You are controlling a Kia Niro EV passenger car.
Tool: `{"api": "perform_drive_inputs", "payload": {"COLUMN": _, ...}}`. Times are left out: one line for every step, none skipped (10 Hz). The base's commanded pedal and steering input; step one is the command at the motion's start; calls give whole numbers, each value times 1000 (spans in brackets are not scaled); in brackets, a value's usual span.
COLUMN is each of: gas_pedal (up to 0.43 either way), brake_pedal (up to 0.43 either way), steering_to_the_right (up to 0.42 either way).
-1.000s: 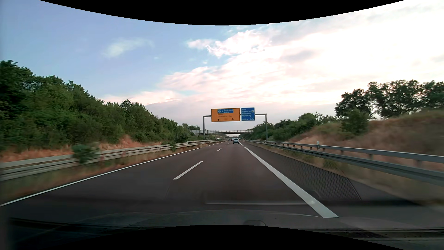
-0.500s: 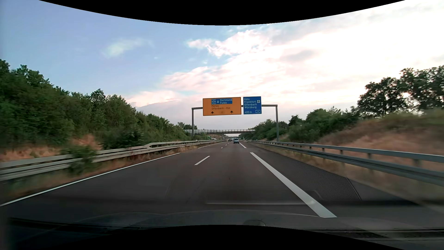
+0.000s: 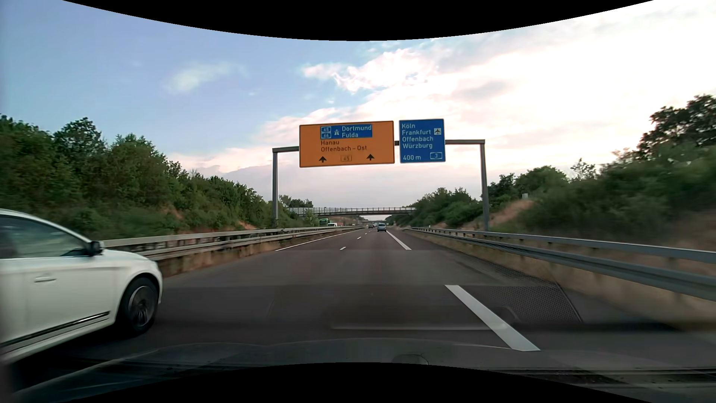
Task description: Follow the waypoints while adhering to traffic rules and regulations
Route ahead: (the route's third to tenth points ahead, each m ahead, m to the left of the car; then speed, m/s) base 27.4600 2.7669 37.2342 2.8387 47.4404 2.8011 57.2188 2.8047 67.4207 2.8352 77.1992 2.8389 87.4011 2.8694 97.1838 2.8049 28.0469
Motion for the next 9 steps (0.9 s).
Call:
{"api": "perform_drive_inputs", "payload": {"gas_pedal": 169, "brake_pedal": 0, "steering_to_the_right": -4}}
{"api": "perform_drive_inputs", "payload": {"gas_pedal": 169, "brake_pedal": 0, "steering_to_the_right": -4}}
{"api": "perform_drive_inputs", "payload": {"gas_pedal": 169, "brake_pedal": 0, "steering_to_the_right": -4}}
{"api": "perform_drive_inputs", "payload": {"gas_pedal": 169, "brake_pedal": 0, "steering_to_the_right": -4}}
{"api": "perform_drive_inputs", "payload": {"gas_pedal": 169, "brake_pedal": 0, "steering_to_the_right": -4}}
{"api": "perform_drive_inputs", "payload": {"gas_pedal": 169, "brake_pedal": 0, "steering_to_the_right": -4}}
{"api": "perform_drive_inputs", "payload": {"gas_pedal": 169, "brake_pedal": 0, "steering_to_the_right": -4}}
{"api": "perform_drive_inputs", "payload": {"gas_pedal": 169, "brake_pedal": 0, "steering_to_the_right": -3}}
{"api": "perform_drive_inputs", "payload": {"gas_pedal": 169, "brake_pedal": 0, "steering_to_the_right": -4}}
